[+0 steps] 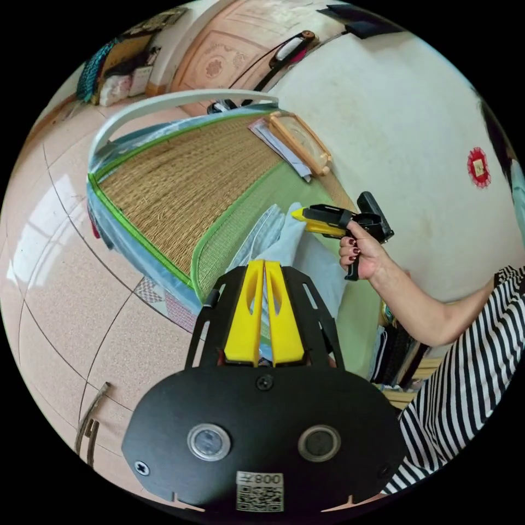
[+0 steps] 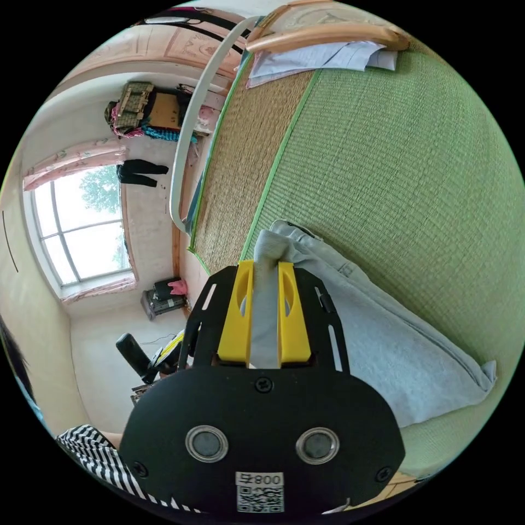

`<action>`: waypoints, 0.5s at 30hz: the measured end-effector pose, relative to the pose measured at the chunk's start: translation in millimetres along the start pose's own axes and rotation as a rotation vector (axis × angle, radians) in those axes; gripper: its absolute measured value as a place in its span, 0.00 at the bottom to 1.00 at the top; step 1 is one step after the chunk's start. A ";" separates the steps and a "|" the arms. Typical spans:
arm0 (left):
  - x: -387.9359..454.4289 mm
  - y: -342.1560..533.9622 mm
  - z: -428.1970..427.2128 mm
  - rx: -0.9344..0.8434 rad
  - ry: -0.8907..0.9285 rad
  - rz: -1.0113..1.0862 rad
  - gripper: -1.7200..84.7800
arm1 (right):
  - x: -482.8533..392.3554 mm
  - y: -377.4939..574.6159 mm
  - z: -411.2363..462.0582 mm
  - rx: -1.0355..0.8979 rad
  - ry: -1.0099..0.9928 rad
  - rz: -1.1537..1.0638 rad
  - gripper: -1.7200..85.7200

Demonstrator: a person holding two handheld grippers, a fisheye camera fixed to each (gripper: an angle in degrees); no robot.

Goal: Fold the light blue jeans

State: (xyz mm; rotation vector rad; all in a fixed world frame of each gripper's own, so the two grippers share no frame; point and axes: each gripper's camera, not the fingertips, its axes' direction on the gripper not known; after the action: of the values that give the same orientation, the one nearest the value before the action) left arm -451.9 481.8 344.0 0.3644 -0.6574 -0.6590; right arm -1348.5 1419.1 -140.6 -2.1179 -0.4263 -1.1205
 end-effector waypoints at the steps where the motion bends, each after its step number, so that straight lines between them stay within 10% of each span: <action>1: 10.6 1.6 4.3 0.017 -0.009 0.000 0.02 | -1.9 -2.5 -2.6 -0.014 -0.019 0.001 0.11; 15: 74.0 -0.4 117.9 -0.129 -0.144 0.011 0.02 | -78.6 33.3 -63.9 0.016 0.124 -0.344 0.05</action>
State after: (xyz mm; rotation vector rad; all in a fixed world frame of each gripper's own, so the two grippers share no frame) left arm -485.7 419.6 463.9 0.1947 -0.7494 -0.7184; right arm -1412.5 1352.8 -194.3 -1.9939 -0.7575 -1.4266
